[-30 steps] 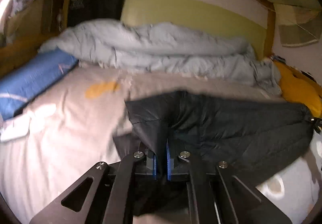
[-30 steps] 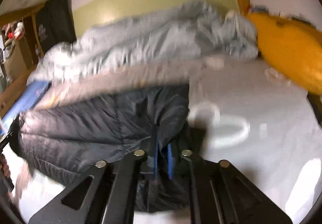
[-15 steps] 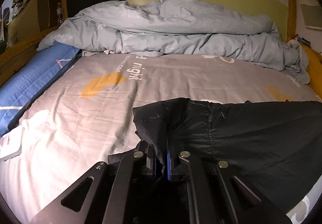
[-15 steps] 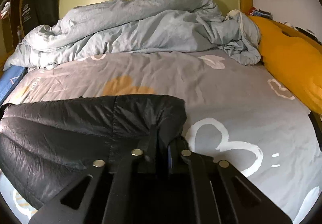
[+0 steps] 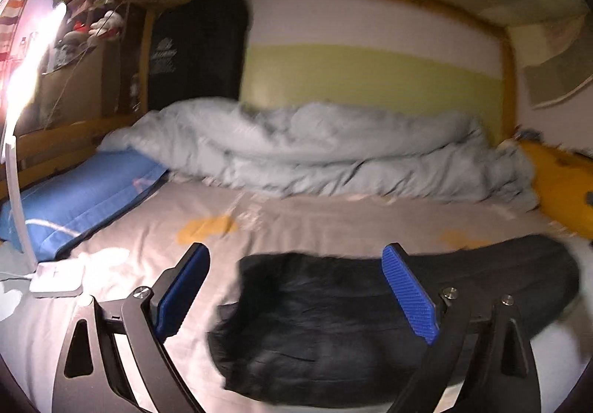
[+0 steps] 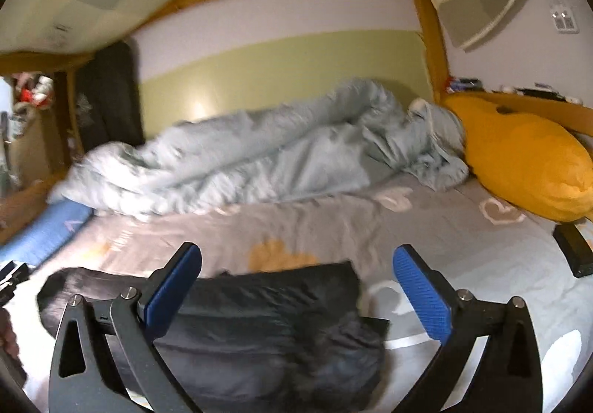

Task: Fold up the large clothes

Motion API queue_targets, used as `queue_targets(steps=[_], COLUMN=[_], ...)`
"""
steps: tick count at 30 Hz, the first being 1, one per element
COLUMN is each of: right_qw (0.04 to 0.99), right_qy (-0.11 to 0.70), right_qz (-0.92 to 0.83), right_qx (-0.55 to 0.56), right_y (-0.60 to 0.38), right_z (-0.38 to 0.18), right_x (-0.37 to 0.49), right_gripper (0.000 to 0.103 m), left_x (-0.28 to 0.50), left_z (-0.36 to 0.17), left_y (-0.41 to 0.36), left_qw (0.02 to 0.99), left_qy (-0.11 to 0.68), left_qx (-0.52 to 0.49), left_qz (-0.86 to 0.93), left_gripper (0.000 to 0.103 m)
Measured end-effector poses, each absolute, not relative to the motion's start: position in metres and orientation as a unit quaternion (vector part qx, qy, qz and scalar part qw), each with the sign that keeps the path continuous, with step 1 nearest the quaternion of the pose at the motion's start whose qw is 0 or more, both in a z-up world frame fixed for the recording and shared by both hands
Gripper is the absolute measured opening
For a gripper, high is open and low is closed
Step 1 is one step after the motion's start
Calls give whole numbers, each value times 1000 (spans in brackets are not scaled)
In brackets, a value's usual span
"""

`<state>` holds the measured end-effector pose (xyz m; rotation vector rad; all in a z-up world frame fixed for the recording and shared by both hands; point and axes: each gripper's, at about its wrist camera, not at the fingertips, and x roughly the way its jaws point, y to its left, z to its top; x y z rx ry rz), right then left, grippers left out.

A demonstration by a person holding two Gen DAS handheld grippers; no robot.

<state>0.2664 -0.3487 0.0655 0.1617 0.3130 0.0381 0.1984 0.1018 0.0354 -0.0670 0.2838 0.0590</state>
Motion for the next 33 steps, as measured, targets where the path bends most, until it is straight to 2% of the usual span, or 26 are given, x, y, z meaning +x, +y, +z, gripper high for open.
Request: queue_targets(steps=[4, 8, 10, 12, 13, 14, 15, 17, 18, 20, 24, 28, 30, 33], right_qw=[988, 986, 980, 973, 968, 964, 960, 953, 950, 945, 954, 962, 961, 955], right_qy=[131, 134, 158, 173, 188, 203, 220, 250, 262, 278, 254, 234, 239, 267], right_qz=[49, 84, 111, 135, 147, 154, 159, 164, 166, 171, 156, 144, 139, 127], right_qx=[69, 56, 57, 71, 73, 70, 63, 47, 42, 28, 8, -6, -5, -1], right_y=[-328, -309, -301, -295, -289, -284, -277, -264, -258, -248, -243, -245, -246, -251], right_z=[84, 89, 87, 79, 74, 68, 60, 44, 37, 26, 32, 40, 39, 32], right_x=[248, 240, 242, 243, 247, 251, 257, 265, 268, 270, 261, 253, 256, 267], right_gripper=[103, 103, 103, 96, 84, 69, 63, 37, 33, 27, 21, 18, 17, 10], left_x=[179, 174, 177, 182, 188, 192, 197, 205, 208, 212, 215, 230, 245, 271], left_z=[59, 71, 69, 63, 56, 51, 43, 28, 20, 9, -1, -8, -19, -47], left_y=[78, 48, 35, 26, 21, 18, 13, 5, 2, -6, -32, -61, -71, -75], left_qw=[993, 990, 987, 981, 975, 971, 966, 958, 954, 947, 938, 930, 926, 911], left_qy=[116, 134, 155, 182, 204, 219, 234, 260, 270, 282, 278, 289, 315, 377], left_qx=[-36, -10, 0, -4, -11, -15, -19, -26, -31, -41, -62, -78, -78, -72], left_qz=[-7, -36, -43, -71, -87, -95, -105, -119, -128, -150, -198, -211, -191, -150], left_gripper=[103, 103, 98, 69, 63, 52, 45, 41, 36, 35, 16, 13, 13, 9])
